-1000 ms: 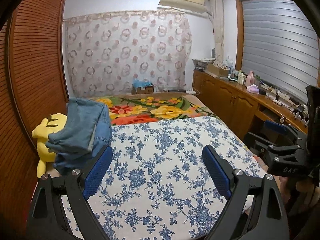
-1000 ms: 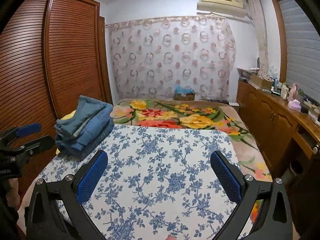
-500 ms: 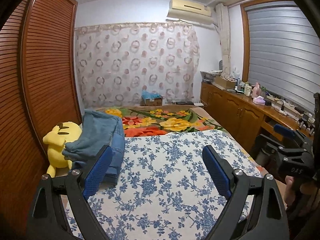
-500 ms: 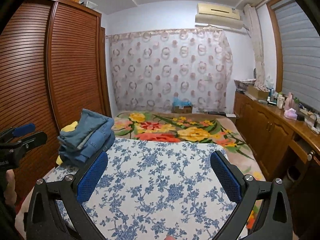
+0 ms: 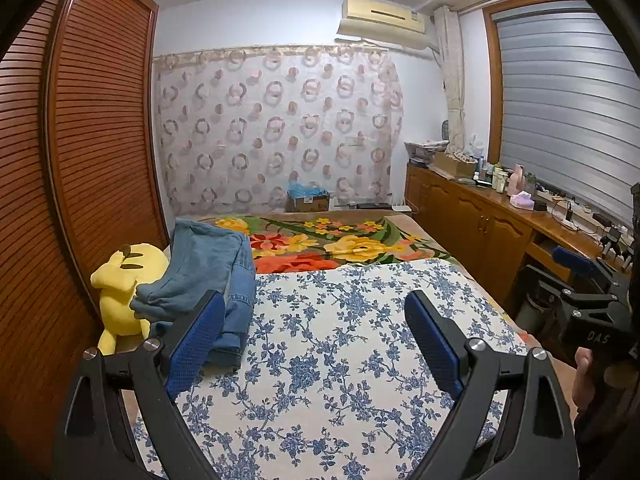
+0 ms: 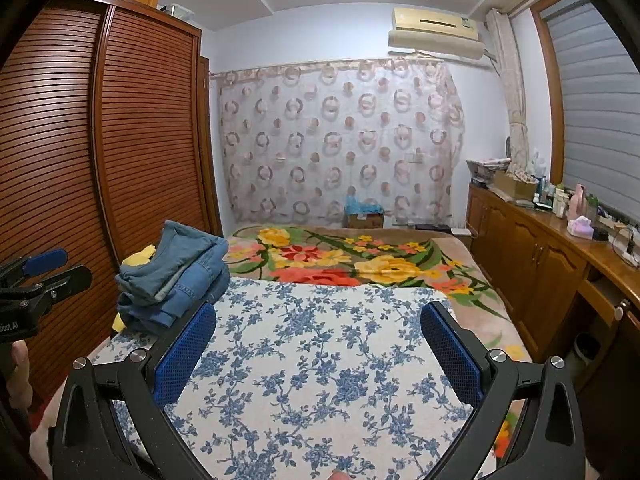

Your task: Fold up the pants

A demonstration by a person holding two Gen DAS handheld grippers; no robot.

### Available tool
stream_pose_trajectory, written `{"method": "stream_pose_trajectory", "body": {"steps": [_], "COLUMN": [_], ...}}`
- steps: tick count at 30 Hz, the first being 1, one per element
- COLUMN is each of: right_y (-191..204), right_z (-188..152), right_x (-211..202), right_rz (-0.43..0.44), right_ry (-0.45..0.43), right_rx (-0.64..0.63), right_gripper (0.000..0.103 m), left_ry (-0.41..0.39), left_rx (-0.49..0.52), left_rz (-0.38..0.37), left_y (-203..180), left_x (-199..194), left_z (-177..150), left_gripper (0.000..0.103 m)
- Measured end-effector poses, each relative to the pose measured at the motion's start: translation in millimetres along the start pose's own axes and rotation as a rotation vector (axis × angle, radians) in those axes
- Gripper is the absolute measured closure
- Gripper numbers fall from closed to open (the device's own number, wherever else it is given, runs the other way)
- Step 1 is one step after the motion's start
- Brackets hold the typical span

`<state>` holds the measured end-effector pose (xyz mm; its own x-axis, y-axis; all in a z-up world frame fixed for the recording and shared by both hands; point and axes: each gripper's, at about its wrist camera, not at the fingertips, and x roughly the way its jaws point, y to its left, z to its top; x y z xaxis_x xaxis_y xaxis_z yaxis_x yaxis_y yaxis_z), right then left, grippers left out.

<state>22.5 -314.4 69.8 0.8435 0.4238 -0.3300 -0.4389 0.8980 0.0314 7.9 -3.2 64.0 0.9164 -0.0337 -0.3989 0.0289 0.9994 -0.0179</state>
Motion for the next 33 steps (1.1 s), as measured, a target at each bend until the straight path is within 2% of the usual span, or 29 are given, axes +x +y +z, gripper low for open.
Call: {"method": "stream_pose_trajectory", "body": {"steps": [33], "right_y": [0.9], "right_z": [-2.4], "right_x": [1.0], "right_rz": [0.005], "right_ry": [-0.008], "right_rx": [0.003], "right_gripper": [0.001], "left_ry": [0.000], "left_rx": [0.000], "left_rz": [-0.003], "left_y": [1.1], "left_x": [-0.4], "left_z": [-3.6], "left_gripper": [0.011]}}
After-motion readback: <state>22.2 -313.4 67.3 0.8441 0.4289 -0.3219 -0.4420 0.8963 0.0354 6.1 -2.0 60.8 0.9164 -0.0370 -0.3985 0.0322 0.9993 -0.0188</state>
